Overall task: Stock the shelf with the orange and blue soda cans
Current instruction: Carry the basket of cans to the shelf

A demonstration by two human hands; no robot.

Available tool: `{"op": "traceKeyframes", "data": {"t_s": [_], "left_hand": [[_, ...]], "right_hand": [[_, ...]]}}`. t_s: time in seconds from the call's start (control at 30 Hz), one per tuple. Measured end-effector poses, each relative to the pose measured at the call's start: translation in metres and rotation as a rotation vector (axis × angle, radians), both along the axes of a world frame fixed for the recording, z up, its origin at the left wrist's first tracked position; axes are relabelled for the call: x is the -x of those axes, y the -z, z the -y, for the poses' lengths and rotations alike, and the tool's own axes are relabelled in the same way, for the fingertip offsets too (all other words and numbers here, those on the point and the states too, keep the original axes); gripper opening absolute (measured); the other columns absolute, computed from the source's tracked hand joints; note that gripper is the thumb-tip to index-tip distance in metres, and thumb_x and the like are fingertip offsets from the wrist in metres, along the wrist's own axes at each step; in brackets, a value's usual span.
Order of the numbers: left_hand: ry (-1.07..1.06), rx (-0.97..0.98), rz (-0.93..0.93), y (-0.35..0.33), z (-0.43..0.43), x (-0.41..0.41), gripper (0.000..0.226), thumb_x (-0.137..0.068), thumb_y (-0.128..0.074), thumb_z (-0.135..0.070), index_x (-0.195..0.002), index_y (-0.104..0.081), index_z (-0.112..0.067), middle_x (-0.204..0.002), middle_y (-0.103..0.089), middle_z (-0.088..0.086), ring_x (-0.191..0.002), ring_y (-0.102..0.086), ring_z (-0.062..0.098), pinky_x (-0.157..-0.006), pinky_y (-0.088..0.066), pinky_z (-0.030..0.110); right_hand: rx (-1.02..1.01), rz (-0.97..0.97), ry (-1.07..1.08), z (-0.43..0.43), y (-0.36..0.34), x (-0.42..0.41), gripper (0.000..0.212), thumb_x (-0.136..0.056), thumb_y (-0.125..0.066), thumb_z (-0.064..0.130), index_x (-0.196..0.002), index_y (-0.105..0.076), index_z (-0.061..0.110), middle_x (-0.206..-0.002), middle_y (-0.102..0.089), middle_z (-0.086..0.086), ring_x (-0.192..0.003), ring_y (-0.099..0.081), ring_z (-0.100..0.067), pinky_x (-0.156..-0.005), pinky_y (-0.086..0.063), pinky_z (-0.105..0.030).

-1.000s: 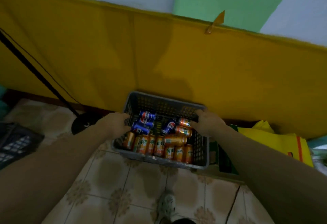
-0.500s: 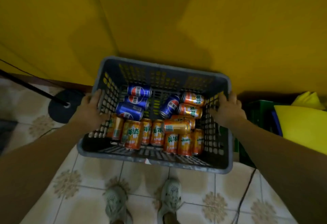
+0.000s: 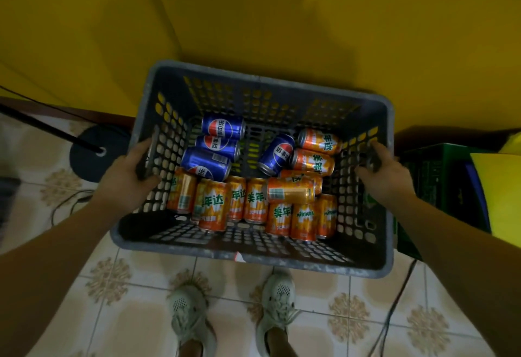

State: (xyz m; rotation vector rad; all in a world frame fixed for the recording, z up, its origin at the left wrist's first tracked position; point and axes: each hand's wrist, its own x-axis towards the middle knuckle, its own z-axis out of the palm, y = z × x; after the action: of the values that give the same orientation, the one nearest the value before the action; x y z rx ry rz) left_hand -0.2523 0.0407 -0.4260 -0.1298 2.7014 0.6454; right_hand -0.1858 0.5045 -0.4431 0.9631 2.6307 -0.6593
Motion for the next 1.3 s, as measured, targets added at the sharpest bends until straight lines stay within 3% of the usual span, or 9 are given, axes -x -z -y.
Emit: {"op": "traceKeyframes", "data": {"t_s": [0.17,0.4,0.5,0.6,0.8,0.9,1.03,1.13,1.3], "left_hand": [[-0.044,-0.044,-0.004,-0.001,-0.004,0.0,0.079,-0.088,-0.068,-0.021,-0.149,-0.022,-0.039,-0.131,-0.055,0.014,-0.075,-0.061,0.025,-0.066,-0.053,0.039],[-0.091,-0.144,0.016,-0.008,-0.005,-0.005,0.079,-0.087,-0.069,-0.021,-0.143,-0.023,-0.051,-0.143,-0.049,0.005,-0.117,-0.056,0.032,-0.094,-0.049,0.046],[-0.11,-0.17,0.036,-0.007,-0.005,-0.001,0.079,-0.085,-0.071,-0.024,-0.129,-0.02,-0.066,-0.139,-0.053,0.006,-0.108,-0.059,0.03,-0.085,-0.051,0.041],[-0.136,-0.139,0.072,-0.006,-0.003,0.004,0.083,-0.084,-0.073,-0.02,-0.142,-0.024,-0.054,-0.135,-0.055,0.01,-0.095,-0.059,0.027,-0.075,-0.051,0.038],[-0.104,-0.103,0.061,-0.026,-0.002,0.008,0.079,-0.086,-0.069,-0.013,-0.146,-0.026,-0.043,-0.11,-0.057,0.0,-0.064,-0.059,0.018,-0.055,-0.051,0.032],[-0.103,-0.078,0.077,-0.051,0.0,-0.001,0.079,-0.086,-0.07,-0.016,-0.149,-0.026,-0.036,-0.099,-0.057,0.002,-0.059,-0.061,0.026,-0.05,-0.05,0.035],[-0.109,-0.094,0.098,-0.113,0.012,-0.026,0.084,-0.084,-0.073,-0.019,-0.148,-0.023,-0.041,-0.105,-0.062,0.004,-0.062,-0.066,0.025,-0.05,-0.054,0.037],[-0.109,-0.136,0.112,-0.168,0.021,-0.047,0.086,-0.082,-0.075,-0.018,-0.149,-0.024,-0.04,-0.113,-0.06,0.004,-0.071,-0.065,0.019,-0.06,-0.054,0.033],[-0.059,-0.259,0.079,-0.255,0.033,-0.069,0.088,-0.08,-0.076,-0.014,-0.149,-0.027,-0.034,-0.132,-0.055,0.01,-0.102,-0.057,0.023,-0.088,-0.052,0.04]], "right_hand": [[-0.001,-0.036,0.041,0.006,0.001,0.0,0.065,-0.093,-0.059,0.037,-0.149,-0.027,0.035,-0.129,-0.058,-0.015,-0.095,-0.062,-0.033,-0.075,-0.055,-0.037],[-0.025,-0.063,0.052,0.008,0.002,-0.001,0.067,-0.092,-0.058,0.042,-0.15,-0.024,0.038,-0.124,-0.06,-0.013,-0.087,-0.061,-0.028,-0.067,-0.051,-0.03],[-0.008,-0.058,0.057,0.006,0.001,-0.001,0.068,-0.091,-0.059,0.043,-0.15,-0.025,0.039,-0.127,-0.06,-0.011,-0.083,-0.06,-0.025,-0.068,-0.055,-0.033],[0.039,-0.038,0.068,0.006,-0.007,0.001,0.068,-0.091,-0.06,0.042,-0.149,-0.024,0.041,-0.133,-0.055,-0.011,-0.089,-0.061,-0.027,-0.077,-0.058,-0.039],[0.03,0.027,0.061,0.008,-0.035,0.001,0.071,-0.092,-0.057,0.046,-0.151,-0.017,0.042,-0.135,-0.056,-0.012,-0.086,-0.062,-0.029,-0.069,-0.053,-0.033],[0.012,0.037,0.059,0.01,-0.064,-0.002,0.073,-0.09,-0.057,0.049,-0.151,-0.017,0.042,-0.136,-0.056,-0.011,-0.101,-0.062,-0.033,-0.08,-0.054,-0.036],[-0.006,0.029,0.04,0.021,-0.132,-0.022,0.074,-0.09,-0.056,0.052,-0.152,-0.017,0.04,-0.134,-0.058,-0.01,-0.094,-0.064,-0.031,-0.077,-0.056,-0.038],[-0.021,0.026,0.028,0.029,-0.188,-0.046,0.073,-0.091,-0.056,0.051,-0.152,-0.019,0.037,-0.13,-0.06,-0.013,-0.083,-0.061,-0.028,-0.069,-0.054,-0.035],[-0.081,-0.042,0.042,0.047,-0.289,-0.091,0.069,-0.092,-0.056,0.049,-0.152,-0.025,0.032,-0.144,-0.05,-0.008,-0.117,-0.056,-0.032,-0.09,-0.051,-0.038]]}}
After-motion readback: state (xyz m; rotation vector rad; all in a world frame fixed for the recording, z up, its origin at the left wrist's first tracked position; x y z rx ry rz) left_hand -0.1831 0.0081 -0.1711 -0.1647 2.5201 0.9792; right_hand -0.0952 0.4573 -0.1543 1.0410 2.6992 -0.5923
